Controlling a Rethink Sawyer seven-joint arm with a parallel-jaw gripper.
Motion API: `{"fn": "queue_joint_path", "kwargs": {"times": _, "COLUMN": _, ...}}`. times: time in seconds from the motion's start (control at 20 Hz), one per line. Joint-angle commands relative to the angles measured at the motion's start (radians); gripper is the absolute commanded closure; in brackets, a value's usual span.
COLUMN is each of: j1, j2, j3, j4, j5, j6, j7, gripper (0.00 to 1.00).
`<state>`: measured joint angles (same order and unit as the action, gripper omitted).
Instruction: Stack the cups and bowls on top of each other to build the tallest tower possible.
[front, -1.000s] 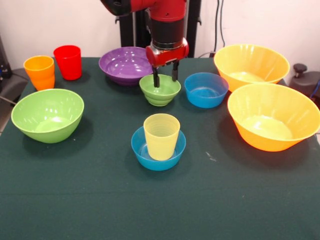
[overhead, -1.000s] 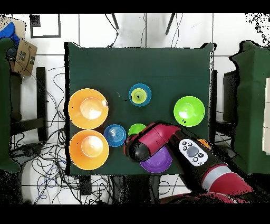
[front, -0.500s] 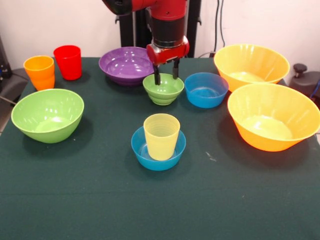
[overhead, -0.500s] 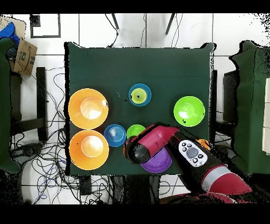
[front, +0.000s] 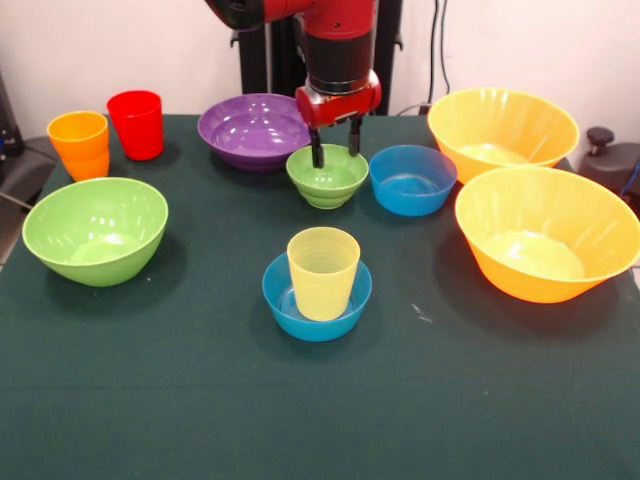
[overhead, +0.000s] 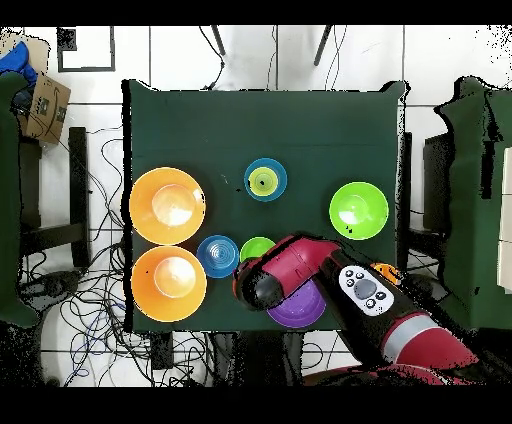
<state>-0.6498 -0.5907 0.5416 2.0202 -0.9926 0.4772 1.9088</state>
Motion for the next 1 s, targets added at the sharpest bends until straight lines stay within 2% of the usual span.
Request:
{"fn": "queue_joint_path", "kwargs": {"times": 0.05, "j1": 0.023, "j2": 0.046, "j3": -0.008, "j4": 0.009, "j5": 0.043, "j6": 0.096, "j7": -0.079, "gripper": 0.00}}
{"fn": "queue_joint_path", "kwargs": {"times": 0.4, "j1": 0.010, "j2": 0.044, "j3": 0.010, "j4": 0.010, "j5": 0.079, "j6": 0.098, "j7": -0.095, "gripper": 0.00}}
{"fn": "queue_joint_path", "kwargs": {"times": 1.0, "j1": 0.017, "j2": 0.045, "j3": 0.010, "j4": 0.017, "j5": 0.085, "j6": 0.085, "j7": -0.094, "gripper": 0.00}}
